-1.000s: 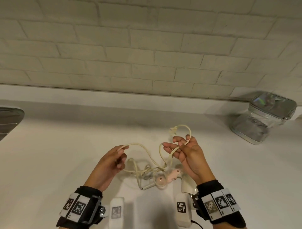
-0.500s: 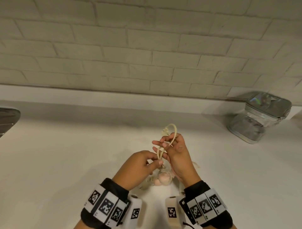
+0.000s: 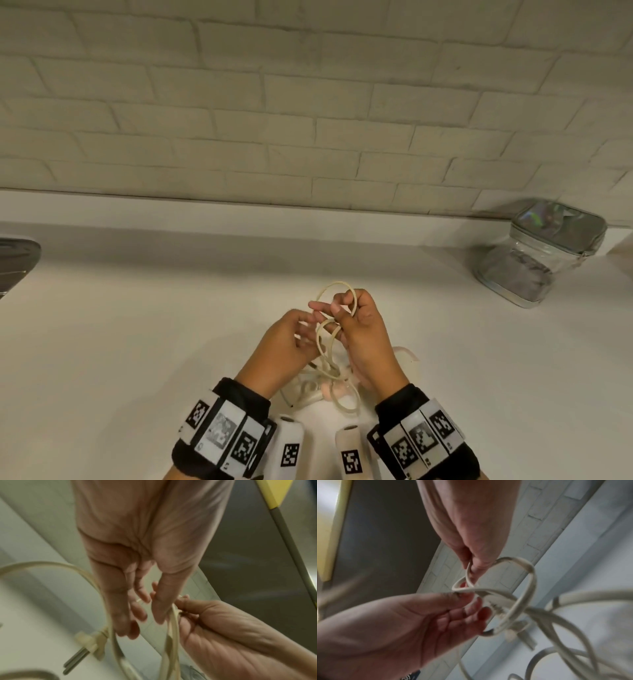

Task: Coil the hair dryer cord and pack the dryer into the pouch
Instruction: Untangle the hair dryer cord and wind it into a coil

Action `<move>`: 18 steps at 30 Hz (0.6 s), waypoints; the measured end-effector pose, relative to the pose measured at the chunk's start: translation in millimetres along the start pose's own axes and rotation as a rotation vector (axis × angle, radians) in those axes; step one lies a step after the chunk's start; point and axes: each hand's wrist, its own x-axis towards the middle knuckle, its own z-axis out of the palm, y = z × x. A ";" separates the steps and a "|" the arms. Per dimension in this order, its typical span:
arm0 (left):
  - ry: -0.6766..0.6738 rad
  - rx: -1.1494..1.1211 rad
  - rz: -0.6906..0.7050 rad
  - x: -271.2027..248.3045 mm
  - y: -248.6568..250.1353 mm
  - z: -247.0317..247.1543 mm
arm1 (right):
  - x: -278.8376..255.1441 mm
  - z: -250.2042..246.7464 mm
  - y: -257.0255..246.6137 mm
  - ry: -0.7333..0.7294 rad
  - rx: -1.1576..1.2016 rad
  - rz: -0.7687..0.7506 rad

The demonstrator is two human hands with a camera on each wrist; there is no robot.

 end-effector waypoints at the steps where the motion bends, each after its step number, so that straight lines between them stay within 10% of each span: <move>1: -0.024 0.012 0.003 0.0 -2.3 2.5 | 1.0 1.6 0.6 -0.001 0.034 0.002; 7: -0.078 -0.221 -0.051 -1.4 3.9 9.1 | 2.3 -2.9 5.1 -0.072 -0.207 -0.045; 12: 0.181 -0.338 -0.095 0.3 3.8 -1.1 | 7.1 -13.3 -1.2 -0.113 -0.792 -0.216; 18: 0.429 -0.698 -0.118 -2.6 -5.5 -22.9 | 13.6 -38.4 -3.1 -0.044 -0.876 0.114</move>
